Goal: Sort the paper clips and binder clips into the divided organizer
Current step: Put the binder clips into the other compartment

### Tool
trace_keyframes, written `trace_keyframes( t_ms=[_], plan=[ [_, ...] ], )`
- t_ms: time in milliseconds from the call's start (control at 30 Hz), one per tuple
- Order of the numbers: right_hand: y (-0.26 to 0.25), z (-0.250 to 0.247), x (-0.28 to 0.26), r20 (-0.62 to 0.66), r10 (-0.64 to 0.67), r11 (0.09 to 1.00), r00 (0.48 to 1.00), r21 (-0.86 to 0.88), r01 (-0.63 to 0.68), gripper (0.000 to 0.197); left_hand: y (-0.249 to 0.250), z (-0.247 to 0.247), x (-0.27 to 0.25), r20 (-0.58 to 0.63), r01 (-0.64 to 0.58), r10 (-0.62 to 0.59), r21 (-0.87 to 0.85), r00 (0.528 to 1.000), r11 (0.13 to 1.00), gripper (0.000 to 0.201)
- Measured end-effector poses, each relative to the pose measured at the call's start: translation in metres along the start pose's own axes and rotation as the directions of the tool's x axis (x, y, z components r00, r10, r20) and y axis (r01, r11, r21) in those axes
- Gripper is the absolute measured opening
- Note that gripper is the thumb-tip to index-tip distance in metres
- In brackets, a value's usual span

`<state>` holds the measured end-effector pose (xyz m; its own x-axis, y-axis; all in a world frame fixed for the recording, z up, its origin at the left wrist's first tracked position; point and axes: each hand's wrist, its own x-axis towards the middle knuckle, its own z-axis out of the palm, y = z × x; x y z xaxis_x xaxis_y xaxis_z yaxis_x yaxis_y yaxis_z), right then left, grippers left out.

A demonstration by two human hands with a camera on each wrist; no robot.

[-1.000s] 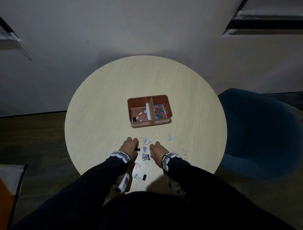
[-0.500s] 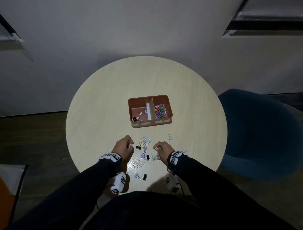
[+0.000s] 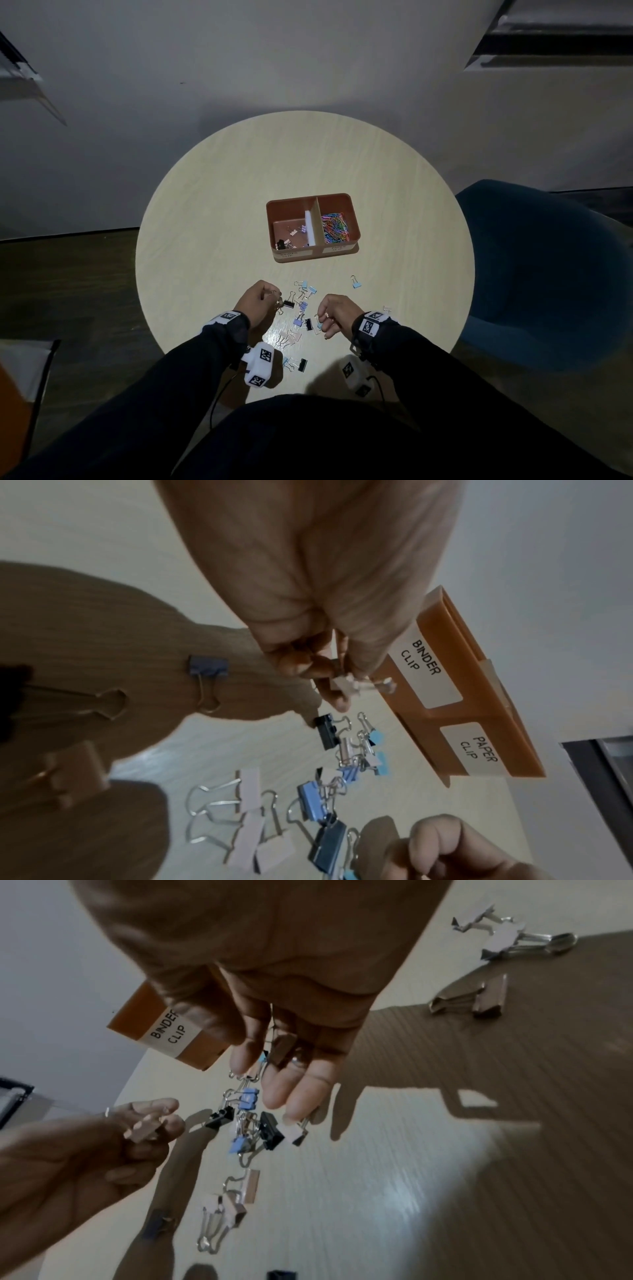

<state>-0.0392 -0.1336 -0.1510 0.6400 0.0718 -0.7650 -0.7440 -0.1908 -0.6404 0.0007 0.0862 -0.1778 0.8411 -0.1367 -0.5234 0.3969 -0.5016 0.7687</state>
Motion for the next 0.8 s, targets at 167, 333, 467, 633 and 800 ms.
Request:
trace_keyframes(
  t_ms=[167, 333, 467, 633, 800],
  plan=[
    [0.006, 0.002, -0.001, 0.037, -0.16, 0.745, 0.986, -0.651, 0.145, 0.026, -0.008, 0.003, 0.002, 0.047, 0.045, -0.043, -0.028, 0.998, 0.999, 0.016],
    [0.012, 0.012, 0.007, 0.179, -0.19, 0.347, 0.965, -0.907, 0.237, 0.073, -0.01, 0.006, 0.004, -0.002, 0.058, -0.058, 0.013, 0.998, 0.998, 0.027],
    [0.016, 0.019, 0.012, 0.205, -0.198, 0.259, 0.959, -0.932, 0.253, 0.066, -0.003, 0.013, 0.003, -0.02, 0.052, -0.048, 0.278, 0.999, 0.959, 0.027],
    [0.014, 0.023, 0.012, 0.238, -0.195, 0.243, 0.951, -0.928, 0.282, 0.052, -0.002, 0.029, 0.004, 0.213, -0.198, 0.07, 0.671, 0.975, 0.715, 0.058],
    [0.012, 0.016, 0.011, 0.236, -0.203, 0.302, 0.95, -0.908, 0.29, 0.041, -0.006, 0.033, 0.008, 0.263, -0.246, 0.069, 0.737, 0.962, 0.63, 0.04]
  ],
)
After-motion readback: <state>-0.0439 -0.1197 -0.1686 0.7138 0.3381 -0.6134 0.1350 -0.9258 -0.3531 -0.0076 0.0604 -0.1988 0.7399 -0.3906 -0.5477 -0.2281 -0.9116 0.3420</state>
